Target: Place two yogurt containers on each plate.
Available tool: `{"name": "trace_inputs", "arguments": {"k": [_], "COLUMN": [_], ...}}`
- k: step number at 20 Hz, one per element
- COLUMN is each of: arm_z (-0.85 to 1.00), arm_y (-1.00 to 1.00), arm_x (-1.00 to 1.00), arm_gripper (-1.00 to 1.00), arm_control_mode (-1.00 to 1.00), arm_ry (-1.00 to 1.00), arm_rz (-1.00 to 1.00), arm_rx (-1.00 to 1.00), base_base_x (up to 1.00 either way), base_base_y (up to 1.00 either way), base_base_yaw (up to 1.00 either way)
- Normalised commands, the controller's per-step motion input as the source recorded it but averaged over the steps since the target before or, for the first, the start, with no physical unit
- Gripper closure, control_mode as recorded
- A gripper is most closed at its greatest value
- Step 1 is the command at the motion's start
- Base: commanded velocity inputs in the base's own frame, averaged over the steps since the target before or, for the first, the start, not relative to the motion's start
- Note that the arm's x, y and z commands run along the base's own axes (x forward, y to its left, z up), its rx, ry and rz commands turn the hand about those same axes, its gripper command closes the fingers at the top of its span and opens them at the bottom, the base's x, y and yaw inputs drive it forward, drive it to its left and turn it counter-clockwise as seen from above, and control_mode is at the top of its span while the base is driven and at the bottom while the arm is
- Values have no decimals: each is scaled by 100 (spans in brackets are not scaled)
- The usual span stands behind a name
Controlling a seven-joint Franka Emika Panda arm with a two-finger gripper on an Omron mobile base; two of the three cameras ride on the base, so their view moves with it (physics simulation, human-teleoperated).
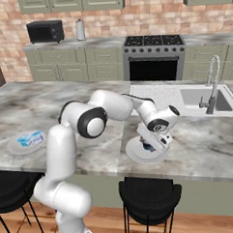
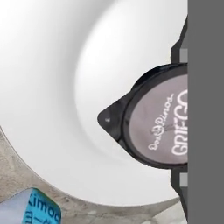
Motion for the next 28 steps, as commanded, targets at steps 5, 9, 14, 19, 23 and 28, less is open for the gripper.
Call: {"name": "trace_inputs", "arguments": {"k": [5,9,14,19,23,28], "arm_z": [-8,17,31,58,72,49], "arm_y": [1,0,0,0,19,34], "arm_x": [-1,-38,-42,-25,0,32], "arm_gripper": [-100,-100,-100,-100,-100,-100], "arm_control_mode": [-100,-100,-100,-100,-100,-100], "arm_ry": [0,-1,0,0,-4,-14], "arm_rz": [0,0,0,0,4,31], "arm_rx": [0,0,0,0,-25,-31], "base_base_x": [0,0,0,0,0,0], "base_base_y": [0,0,0,0,0,0], "base_base_yaw": [0,0,0,0,0,0]}}
